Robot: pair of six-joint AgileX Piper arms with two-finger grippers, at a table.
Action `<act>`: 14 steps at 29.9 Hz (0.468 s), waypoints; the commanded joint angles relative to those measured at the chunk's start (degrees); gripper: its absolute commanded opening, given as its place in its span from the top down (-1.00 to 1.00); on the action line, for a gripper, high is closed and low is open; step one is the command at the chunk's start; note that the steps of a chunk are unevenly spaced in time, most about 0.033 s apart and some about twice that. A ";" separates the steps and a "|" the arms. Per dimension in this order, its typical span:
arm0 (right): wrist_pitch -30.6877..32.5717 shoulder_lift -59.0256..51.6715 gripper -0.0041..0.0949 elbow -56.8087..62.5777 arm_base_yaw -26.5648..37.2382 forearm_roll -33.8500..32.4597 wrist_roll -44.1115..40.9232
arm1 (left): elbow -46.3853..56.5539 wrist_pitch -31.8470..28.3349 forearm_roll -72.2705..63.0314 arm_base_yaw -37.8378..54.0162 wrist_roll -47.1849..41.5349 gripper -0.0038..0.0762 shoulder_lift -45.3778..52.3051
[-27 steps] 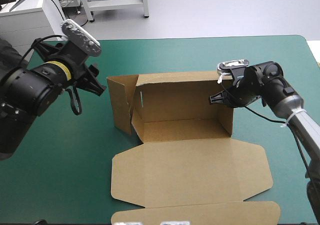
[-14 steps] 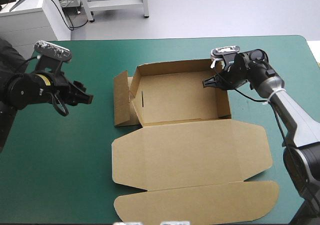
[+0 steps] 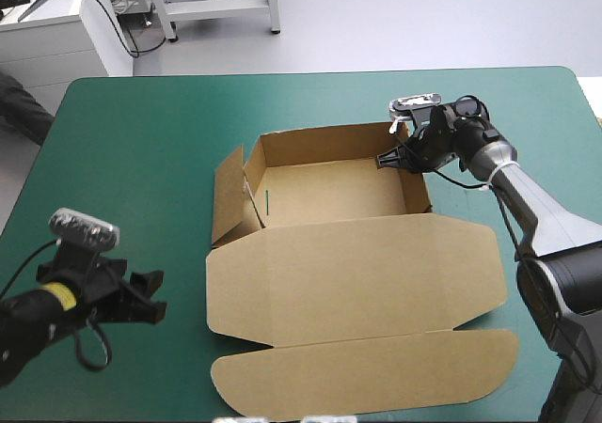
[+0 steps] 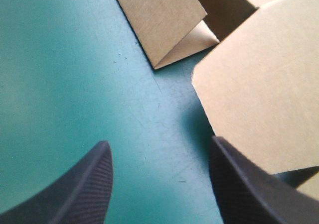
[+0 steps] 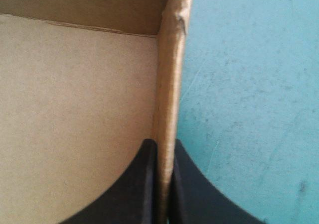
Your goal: Fold the box
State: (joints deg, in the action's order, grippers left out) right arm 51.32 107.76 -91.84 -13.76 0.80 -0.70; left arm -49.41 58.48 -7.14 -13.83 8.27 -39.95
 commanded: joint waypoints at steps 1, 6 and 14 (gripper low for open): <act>3.04 -1.81 0.96 -0.15 -0.21 -0.08 1.67 | 3.71 -4.02 -1.85 0.13 -0.26 0.02 9.43; 2.31 -1.81 0.96 -0.15 -0.18 -0.80 1.67 | 9.79 -4.02 -0.81 0.13 -0.26 0.79 22.56; 1.29 -1.81 0.95 -0.15 -0.18 -0.80 1.68 | 14.16 -1.29 -0.81 0.13 -0.38 0.92 31.69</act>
State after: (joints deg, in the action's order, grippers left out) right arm 50.68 107.76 -91.62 -13.76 0.64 -0.70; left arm -34.86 59.91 -7.36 -13.83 8.27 -8.35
